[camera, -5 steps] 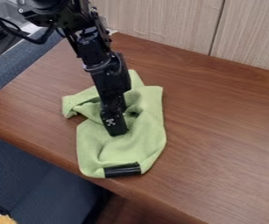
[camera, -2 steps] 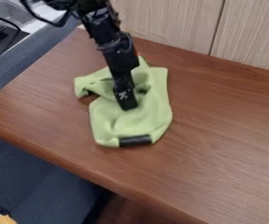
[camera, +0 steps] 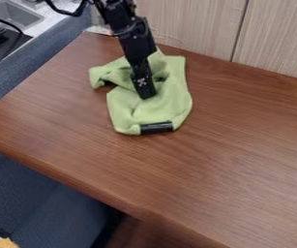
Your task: Move the cloth to the left of the table
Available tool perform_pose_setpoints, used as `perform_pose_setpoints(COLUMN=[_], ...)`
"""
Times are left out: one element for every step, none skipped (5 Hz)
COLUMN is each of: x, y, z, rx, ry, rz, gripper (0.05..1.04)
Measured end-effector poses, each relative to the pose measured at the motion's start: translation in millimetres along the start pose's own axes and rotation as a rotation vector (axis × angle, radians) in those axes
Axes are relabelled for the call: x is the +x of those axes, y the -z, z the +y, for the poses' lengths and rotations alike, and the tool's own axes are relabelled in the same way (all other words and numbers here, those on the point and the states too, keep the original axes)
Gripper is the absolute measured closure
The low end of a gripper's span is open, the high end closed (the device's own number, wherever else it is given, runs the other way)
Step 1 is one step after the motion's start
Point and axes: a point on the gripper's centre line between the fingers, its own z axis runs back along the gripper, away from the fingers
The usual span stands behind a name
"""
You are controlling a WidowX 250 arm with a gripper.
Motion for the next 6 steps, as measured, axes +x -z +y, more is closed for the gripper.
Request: perform_pose_setpoints(x=[-1,1,10,15,14,1], y=[-1,-6,-25,-55,-90,-95], z=[-4,-11,-17,-20,-26,-39], rx=[-0.011,-0.022,-0.034,-0.03,0.001,-0.001], ry=[0.005,0.015,0.019,0.033,0.042,0.061], rz=[-0.004,-0.019,-0.064,-0.09,-0.102,-0.044], gripper=[0.082,0.086,0.084,0.084,0.084,0.084])
